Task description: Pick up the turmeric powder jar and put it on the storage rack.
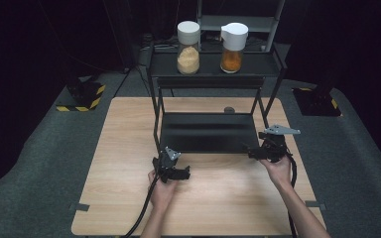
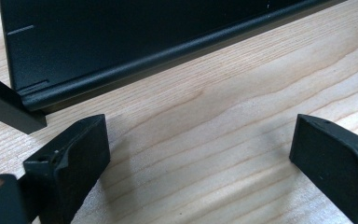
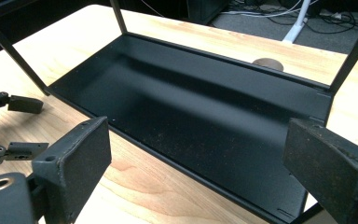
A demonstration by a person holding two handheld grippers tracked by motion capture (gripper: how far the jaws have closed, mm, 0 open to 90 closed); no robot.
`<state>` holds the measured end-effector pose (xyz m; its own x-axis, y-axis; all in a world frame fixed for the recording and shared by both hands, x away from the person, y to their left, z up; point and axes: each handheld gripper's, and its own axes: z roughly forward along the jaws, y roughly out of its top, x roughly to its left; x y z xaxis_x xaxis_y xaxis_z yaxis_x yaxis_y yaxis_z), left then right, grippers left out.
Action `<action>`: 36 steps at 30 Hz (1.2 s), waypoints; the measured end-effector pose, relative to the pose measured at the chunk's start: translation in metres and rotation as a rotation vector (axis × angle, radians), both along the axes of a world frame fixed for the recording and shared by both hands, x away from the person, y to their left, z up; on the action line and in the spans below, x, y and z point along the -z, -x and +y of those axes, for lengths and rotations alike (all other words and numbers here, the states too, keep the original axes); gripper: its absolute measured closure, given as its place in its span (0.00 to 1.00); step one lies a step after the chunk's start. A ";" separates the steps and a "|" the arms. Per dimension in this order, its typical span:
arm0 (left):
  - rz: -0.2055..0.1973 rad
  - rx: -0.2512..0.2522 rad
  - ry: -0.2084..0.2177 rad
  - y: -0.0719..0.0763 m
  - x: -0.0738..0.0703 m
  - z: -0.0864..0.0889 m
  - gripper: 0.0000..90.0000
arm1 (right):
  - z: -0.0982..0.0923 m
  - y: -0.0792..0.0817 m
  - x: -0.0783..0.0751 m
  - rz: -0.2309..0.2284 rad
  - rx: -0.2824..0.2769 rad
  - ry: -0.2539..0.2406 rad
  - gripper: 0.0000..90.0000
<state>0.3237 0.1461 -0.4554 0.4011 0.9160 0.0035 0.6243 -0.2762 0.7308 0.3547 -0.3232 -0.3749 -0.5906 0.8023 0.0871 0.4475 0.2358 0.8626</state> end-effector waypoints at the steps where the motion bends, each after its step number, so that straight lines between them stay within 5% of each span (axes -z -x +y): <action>1: 0.000 0.000 0.000 0.000 0.000 0.000 0.05 | 0.001 0.000 0.001 0.001 0.000 0.002 0.08; 36: 0.000 0.000 0.000 0.000 0.000 0.000 0.05 | 0.020 -0.008 0.030 0.053 0.012 0.074 0.09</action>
